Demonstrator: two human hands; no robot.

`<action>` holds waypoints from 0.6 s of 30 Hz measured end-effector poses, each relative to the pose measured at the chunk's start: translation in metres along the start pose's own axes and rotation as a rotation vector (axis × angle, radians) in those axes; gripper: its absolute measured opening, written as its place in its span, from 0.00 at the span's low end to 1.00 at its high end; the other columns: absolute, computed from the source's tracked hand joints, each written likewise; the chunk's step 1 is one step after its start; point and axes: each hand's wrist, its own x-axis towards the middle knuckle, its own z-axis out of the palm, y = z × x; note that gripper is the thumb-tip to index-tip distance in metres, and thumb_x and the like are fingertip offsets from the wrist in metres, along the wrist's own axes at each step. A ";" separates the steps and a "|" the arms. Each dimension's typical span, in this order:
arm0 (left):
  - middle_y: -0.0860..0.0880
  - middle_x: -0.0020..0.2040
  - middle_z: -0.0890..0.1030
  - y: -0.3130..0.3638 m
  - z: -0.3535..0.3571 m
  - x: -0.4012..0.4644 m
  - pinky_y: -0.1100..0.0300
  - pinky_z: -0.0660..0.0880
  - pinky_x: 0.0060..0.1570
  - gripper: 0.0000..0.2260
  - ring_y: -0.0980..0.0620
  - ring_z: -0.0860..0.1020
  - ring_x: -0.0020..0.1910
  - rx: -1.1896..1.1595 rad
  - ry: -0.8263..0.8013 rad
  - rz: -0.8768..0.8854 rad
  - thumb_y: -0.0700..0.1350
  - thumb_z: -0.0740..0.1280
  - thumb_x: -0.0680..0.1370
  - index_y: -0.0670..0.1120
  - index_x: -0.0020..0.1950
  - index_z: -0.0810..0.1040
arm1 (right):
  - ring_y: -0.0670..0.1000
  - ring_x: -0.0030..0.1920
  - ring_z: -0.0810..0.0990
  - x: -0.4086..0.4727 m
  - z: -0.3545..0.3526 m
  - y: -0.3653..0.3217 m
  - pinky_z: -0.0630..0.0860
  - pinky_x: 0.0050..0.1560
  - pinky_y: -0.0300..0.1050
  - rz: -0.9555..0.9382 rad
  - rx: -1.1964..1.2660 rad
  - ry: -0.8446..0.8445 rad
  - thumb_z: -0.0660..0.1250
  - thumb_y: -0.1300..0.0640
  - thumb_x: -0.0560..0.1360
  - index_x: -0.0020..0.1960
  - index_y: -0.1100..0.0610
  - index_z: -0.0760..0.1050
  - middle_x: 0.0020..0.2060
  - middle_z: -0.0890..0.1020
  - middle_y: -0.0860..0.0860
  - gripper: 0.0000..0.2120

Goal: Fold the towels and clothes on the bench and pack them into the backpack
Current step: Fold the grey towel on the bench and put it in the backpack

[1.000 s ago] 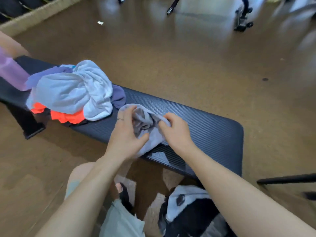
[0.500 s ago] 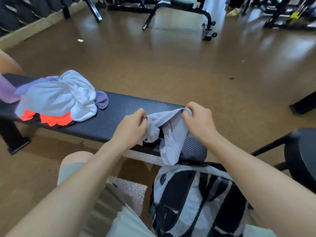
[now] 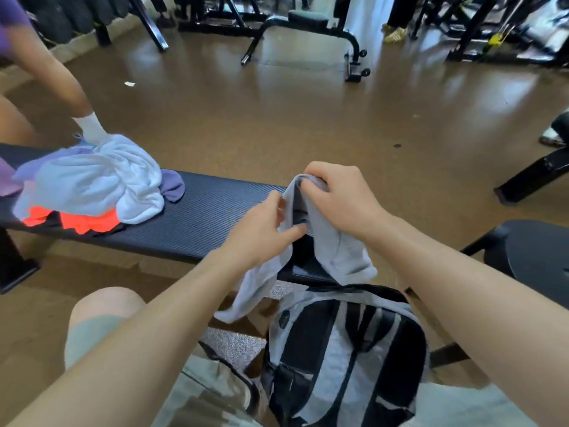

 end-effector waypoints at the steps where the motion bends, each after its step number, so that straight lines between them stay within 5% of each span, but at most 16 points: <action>1: 0.52 0.48 0.79 0.002 0.005 0.002 0.48 0.77 0.45 0.18 0.50 0.78 0.47 0.034 0.043 -0.005 0.63 0.67 0.77 0.50 0.51 0.68 | 0.54 0.37 0.75 0.000 -0.002 0.000 0.71 0.40 0.49 -0.012 -0.006 0.033 0.62 0.54 0.78 0.42 0.56 0.75 0.33 0.78 0.51 0.09; 5: 0.49 0.38 0.73 0.000 0.012 0.003 0.51 0.64 0.34 0.13 0.44 0.72 0.39 0.109 0.148 -0.044 0.50 0.58 0.83 0.48 0.39 0.63 | 0.54 0.39 0.77 -0.002 -0.011 0.011 0.75 0.41 0.51 -0.039 -0.018 0.156 0.61 0.51 0.78 0.43 0.53 0.77 0.35 0.80 0.51 0.09; 10: 0.45 0.38 0.72 -0.029 0.002 -0.002 0.52 0.62 0.33 0.07 0.43 0.69 0.34 0.189 0.090 -0.121 0.44 0.57 0.81 0.45 0.45 0.63 | 0.57 0.38 0.76 -0.006 -0.022 0.030 0.75 0.39 0.54 0.008 -0.122 0.251 0.59 0.49 0.77 0.42 0.52 0.74 0.33 0.77 0.49 0.11; 18: 0.47 0.36 0.69 -0.026 -0.031 0.000 0.52 0.59 0.34 0.13 0.46 0.67 0.37 -0.028 0.235 -0.199 0.44 0.55 0.84 0.45 0.39 0.62 | 0.55 0.36 0.68 -0.014 -0.021 0.056 0.62 0.34 0.49 0.478 0.011 0.280 0.60 0.57 0.77 0.37 0.61 0.70 0.31 0.71 0.52 0.11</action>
